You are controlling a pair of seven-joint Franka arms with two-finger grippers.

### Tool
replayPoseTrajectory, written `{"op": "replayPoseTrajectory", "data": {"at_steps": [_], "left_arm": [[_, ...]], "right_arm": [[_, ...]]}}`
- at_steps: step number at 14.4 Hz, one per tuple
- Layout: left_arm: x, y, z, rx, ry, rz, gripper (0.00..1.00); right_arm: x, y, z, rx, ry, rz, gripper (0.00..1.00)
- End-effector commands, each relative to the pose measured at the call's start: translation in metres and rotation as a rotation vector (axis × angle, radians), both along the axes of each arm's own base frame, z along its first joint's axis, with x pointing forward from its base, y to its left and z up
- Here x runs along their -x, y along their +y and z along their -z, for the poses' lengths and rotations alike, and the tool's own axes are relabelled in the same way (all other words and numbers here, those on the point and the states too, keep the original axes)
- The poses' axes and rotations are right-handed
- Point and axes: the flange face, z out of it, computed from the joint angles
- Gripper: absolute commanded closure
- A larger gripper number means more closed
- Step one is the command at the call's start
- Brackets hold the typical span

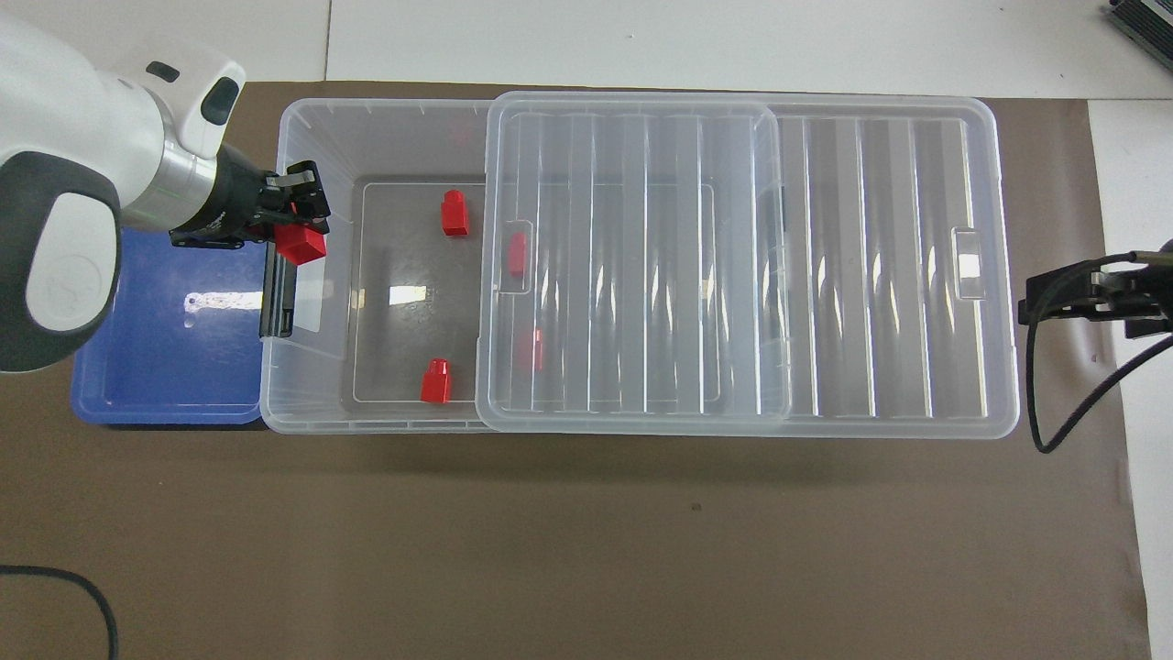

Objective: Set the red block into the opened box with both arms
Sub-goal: 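Lower the red block into the clear box and open the left gripper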

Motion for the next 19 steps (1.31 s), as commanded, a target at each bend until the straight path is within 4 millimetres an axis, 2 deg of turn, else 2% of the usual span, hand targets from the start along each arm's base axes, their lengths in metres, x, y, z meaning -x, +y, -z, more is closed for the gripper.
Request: {"op": "replayPoseTrajectory", "data": {"at_steps": [1,2,6,12,15,19], "left_arm": [[0.003,-0.019,0.026,-0.067,-0.037,0.026,1.00],[0.004,-0.029,0.038,-0.071,-0.056,0.033,1.00],[0.007,-0.032,0.093,-0.088,-0.094,0.036,1.00],[0.023,-0.056,0.149,-0.135,-0.111,0.033,1.00],[0.020,-0.070,0.180,-0.124,-0.111,0.011,1.00],[0.013,-0.074,0.220,-0.181,-0.123,-0.007,1.00]], "right_arm": [[0.003,-0.003,0.001,0.003,0.003,0.013,0.00],[0.004,-0.003,0.000,0.003,-0.001,0.013,0.00],[0.003,-0.003,0.001,0.002,-0.006,0.015,0.00],[0.003,-0.006,0.001,0.002,-0.006,0.016,0.00],[0.003,-0.006,0.001,0.002,-0.006,0.016,0.00],[0.004,-0.007,0.001,0.001,-0.004,0.018,0.00]]}}
